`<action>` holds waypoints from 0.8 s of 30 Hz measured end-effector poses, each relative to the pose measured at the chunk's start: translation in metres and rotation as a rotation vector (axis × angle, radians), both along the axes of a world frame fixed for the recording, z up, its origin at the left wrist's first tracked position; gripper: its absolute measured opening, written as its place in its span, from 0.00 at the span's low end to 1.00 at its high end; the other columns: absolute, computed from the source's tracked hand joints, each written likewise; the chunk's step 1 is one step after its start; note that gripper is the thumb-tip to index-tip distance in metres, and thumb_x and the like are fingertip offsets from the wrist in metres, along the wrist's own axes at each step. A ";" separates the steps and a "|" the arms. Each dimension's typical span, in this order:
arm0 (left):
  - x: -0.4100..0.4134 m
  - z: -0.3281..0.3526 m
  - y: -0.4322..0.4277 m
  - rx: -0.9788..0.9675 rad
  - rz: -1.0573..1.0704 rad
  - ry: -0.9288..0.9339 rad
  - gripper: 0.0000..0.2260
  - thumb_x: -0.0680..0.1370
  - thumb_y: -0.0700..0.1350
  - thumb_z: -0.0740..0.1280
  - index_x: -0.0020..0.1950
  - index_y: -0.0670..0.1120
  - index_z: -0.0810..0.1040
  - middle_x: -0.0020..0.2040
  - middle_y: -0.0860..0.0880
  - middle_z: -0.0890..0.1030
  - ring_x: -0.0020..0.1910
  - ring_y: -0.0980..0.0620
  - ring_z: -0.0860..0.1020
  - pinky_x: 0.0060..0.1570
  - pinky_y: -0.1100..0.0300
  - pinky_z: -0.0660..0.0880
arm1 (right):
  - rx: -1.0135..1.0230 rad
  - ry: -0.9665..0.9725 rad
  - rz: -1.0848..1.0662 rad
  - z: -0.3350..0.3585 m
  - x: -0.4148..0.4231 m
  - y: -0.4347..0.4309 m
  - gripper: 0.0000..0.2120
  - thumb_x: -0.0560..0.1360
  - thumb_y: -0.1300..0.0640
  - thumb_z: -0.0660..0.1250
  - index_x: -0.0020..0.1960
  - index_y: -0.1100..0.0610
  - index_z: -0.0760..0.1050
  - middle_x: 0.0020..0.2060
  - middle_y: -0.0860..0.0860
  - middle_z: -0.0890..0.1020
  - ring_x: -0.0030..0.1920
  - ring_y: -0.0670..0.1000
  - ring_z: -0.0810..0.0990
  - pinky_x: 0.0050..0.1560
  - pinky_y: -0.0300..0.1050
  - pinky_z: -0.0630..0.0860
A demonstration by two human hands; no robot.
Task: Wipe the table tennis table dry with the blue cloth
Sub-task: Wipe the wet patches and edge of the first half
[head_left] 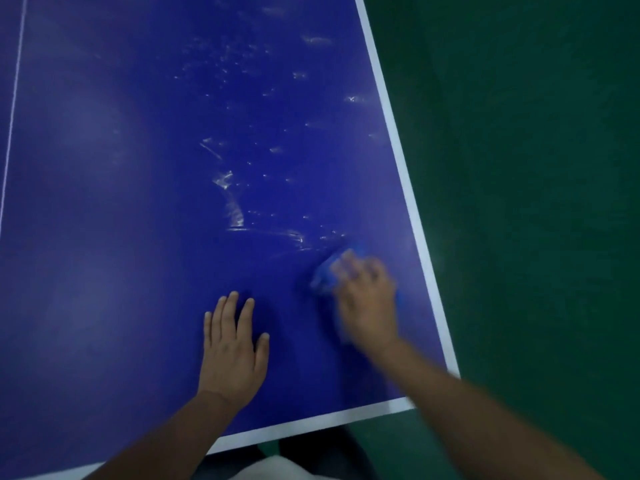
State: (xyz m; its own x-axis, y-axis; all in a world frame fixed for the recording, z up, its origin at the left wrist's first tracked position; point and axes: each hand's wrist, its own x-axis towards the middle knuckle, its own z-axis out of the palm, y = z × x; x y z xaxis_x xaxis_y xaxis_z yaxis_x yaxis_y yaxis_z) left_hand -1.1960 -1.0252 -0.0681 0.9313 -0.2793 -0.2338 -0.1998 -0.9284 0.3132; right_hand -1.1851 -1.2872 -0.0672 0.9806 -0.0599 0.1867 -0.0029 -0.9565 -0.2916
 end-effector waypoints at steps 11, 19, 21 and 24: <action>-0.005 -0.002 0.003 0.031 0.020 -0.003 0.29 0.81 0.57 0.50 0.78 0.41 0.64 0.79 0.40 0.59 0.79 0.40 0.54 0.77 0.41 0.50 | -0.013 0.174 -0.434 -0.005 0.068 -0.109 0.19 0.79 0.51 0.58 0.67 0.52 0.78 0.70 0.52 0.75 0.62 0.66 0.72 0.59 0.62 0.74; -0.016 0.007 0.079 0.137 0.308 0.010 0.30 0.80 0.56 0.49 0.75 0.39 0.67 0.77 0.37 0.63 0.77 0.38 0.59 0.75 0.38 0.56 | -0.064 0.218 0.428 -0.021 -0.051 0.112 0.21 0.79 0.42 0.58 0.69 0.42 0.74 0.73 0.48 0.72 0.72 0.59 0.67 0.64 0.63 0.69; -0.019 0.009 0.109 0.174 0.365 -0.005 0.30 0.79 0.56 0.50 0.74 0.38 0.68 0.75 0.36 0.65 0.75 0.36 0.61 0.74 0.37 0.58 | -0.074 0.271 0.570 -0.022 -0.064 0.168 0.23 0.78 0.40 0.58 0.72 0.41 0.71 0.75 0.46 0.69 0.75 0.58 0.63 0.70 0.64 0.59; -0.021 0.013 0.146 0.211 0.427 -0.022 0.31 0.78 0.56 0.51 0.73 0.37 0.69 0.75 0.35 0.65 0.75 0.35 0.61 0.74 0.36 0.58 | -0.099 0.271 0.653 -0.021 -0.033 0.226 0.25 0.77 0.41 0.60 0.74 0.42 0.69 0.77 0.47 0.66 0.77 0.59 0.60 0.75 0.69 0.52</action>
State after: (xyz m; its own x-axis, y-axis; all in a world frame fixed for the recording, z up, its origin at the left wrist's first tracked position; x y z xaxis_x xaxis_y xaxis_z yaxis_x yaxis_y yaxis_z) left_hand -1.2165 -0.8792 -0.0548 0.9577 0.1815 -0.2232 0.2095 -0.9718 0.1085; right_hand -1.2183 -1.0615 -0.0883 0.8228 0.5605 -0.0945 0.5200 -0.8094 -0.2730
